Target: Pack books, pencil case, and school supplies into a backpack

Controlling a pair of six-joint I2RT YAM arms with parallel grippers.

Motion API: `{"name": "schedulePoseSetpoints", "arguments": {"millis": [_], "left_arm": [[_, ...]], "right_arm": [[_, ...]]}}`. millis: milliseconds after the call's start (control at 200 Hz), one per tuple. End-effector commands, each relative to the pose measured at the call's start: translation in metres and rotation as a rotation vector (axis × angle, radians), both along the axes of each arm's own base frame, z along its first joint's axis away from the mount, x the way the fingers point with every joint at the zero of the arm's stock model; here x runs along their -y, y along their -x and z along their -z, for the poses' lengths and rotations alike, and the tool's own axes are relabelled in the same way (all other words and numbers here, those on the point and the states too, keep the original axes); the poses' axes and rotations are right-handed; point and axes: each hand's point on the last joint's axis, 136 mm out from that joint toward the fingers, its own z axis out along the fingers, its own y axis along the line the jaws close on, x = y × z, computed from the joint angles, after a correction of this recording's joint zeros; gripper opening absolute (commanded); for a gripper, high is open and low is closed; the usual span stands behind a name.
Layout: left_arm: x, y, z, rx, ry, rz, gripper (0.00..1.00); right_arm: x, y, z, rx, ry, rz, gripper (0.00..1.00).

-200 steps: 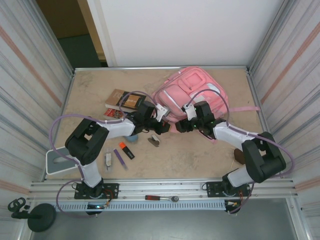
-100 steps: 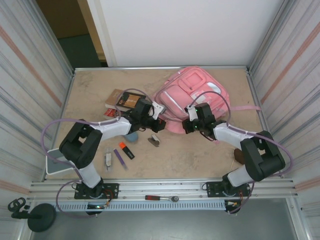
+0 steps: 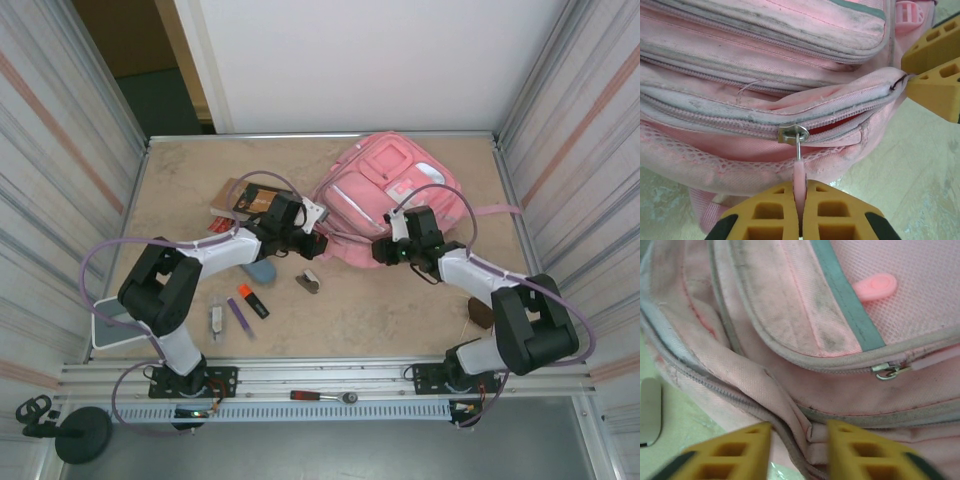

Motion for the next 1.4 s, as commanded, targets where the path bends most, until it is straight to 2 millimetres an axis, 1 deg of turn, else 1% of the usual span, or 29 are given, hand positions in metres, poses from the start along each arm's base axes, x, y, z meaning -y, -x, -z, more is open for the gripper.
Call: {"name": "schedulePoseSetpoints", "arguments": {"millis": [0, 70, 155, 276, 386, 476, 521, 566, 631, 751, 857, 1017, 1112, 1227, 1297, 1393], "left_arm": [[0.013, 0.012, -0.015, 0.030, 0.051, 0.096, 0.00], [0.015, 0.015, -0.016, 0.033, 0.053, 0.113, 0.00], [0.017, 0.017, -0.015, 0.034, 0.049, 0.123, 0.00], [0.019, 0.019, -0.014, 0.035, 0.044, 0.129, 0.00], [0.017, 0.018, -0.014, 0.042, 0.040, 0.124, 0.00], [0.016, 0.017, -0.015, 0.044, 0.033, 0.113, 0.00], [0.015, 0.016, -0.015, 0.048, 0.029, 0.107, 0.00], [0.013, 0.015, -0.015, 0.052, 0.025, 0.097, 0.00], [0.012, 0.013, -0.017, 0.059, 0.019, 0.084, 0.00], [0.000, 0.005, -0.019, 0.064, 0.014, 0.033, 0.00], [-0.010, -0.003, -0.019, 0.068, 0.004, -0.010, 0.00], [-0.024, -0.015, -0.015, 0.070, -0.040, -0.072, 0.00], [-0.026, -0.018, -0.013, 0.060, -0.053, -0.086, 0.00], [-0.018, -0.014, -0.015, 0.054, -0.035, -0.061, 0.00], [-0.011, -0.009, -0.019, 0.054, -0.012, -0.030, 0.00], [0.000, 0.001, -0.031, 0.061, 0.049, 0.023, 0.00]], "right_arm": [[-0.023, 0.000, -0.032, 0.089, -0.037, -0.091, 0.47], [-0.037, -0.001, -0.035, 0.099, -0.042, -0.143, 0.53], [-0.051, -0.005, -0.034, 0.098, -0.038, -0.188, 0.56], [-0.070, -0.013, -0.030, 0.093, -0.028, -0.239, 0.57], [-0.079, -0.019, -0.018, 0.063, -0.014, -0.269, 0.55], [-0.078, -0.019, -0.009, 0.041, 0.005, -0.273, 0.47], [-0.075, -0.017, -0.007, 0.038, 0.013, -0.270, 0.39], [-0.071, -0.015, -0.005, 0.035, 0.018, -0.259, 0.28], [-0.059, -0.015, -0.002, 0.026, 0.029, -0.218, 0.13], [-0.029, -0.017, 0.001, -0.013, 0.029, -0.104, 0.00], [-0.006, -0.014, 0.000, -0.033, 0.018, -0.018, 0.00], [0.023, -0.014, -0.010, -0.037, -0.010, 0.105, 0.00], [0.031, -0.016, -0.017, -0.051, -0.050, 0.148, 0.00], [0.031, -0.019, -0.026, -0.059, -0.052, 0.147, 0.00], [0.023, -0.018, -0.038, -0.017, -0.050, 0.098, 0.11], [-0.002, -0.009, -0.055, 0.080, -0.021, -0.029, 0.36]]}}
